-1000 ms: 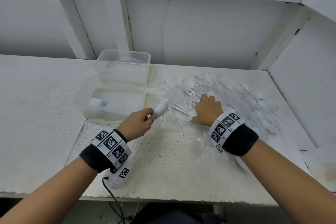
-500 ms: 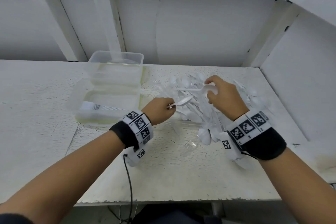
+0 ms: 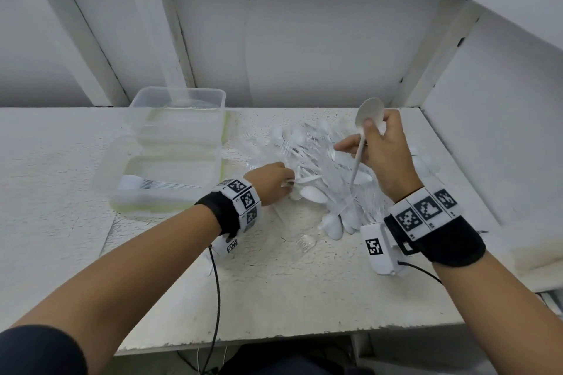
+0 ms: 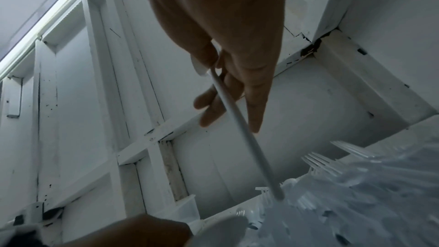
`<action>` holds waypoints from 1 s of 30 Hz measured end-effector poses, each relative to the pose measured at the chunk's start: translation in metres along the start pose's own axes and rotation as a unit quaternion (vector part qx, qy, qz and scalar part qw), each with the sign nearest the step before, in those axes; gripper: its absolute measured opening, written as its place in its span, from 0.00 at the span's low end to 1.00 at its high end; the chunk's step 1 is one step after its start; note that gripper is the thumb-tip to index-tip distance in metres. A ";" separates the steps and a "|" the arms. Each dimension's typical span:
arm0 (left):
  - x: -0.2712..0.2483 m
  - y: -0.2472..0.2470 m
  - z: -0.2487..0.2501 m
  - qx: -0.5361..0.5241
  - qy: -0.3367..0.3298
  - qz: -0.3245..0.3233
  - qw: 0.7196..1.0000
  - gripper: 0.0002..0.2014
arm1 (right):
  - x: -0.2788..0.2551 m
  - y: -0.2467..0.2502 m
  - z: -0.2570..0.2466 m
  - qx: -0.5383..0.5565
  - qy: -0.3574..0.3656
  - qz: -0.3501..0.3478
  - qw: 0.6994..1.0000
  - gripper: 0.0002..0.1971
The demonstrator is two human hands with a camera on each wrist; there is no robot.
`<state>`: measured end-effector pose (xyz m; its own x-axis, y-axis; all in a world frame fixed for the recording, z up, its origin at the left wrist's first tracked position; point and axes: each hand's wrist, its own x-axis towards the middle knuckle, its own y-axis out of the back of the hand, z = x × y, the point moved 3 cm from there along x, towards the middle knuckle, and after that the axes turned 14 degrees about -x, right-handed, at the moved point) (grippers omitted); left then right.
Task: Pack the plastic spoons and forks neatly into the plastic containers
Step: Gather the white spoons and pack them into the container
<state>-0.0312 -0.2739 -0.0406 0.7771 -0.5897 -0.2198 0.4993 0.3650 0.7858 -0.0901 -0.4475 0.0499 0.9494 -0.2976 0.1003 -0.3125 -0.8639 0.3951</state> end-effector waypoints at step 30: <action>-0.054 0.049 -0.026 -0.468 0.125 0.157 0.861 0.07 | 0.003 -0.084 0.028 -0.598 0.340 -0.333 0.645 0.09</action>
<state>-0.0388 -0.2052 -0.0056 0.9296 -0.2255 -0.2915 0.2491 0.9674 0.0460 -0.0621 -0.3869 -0.0090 0.7820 0.5759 -0.2384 0.0329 0.3437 0.9385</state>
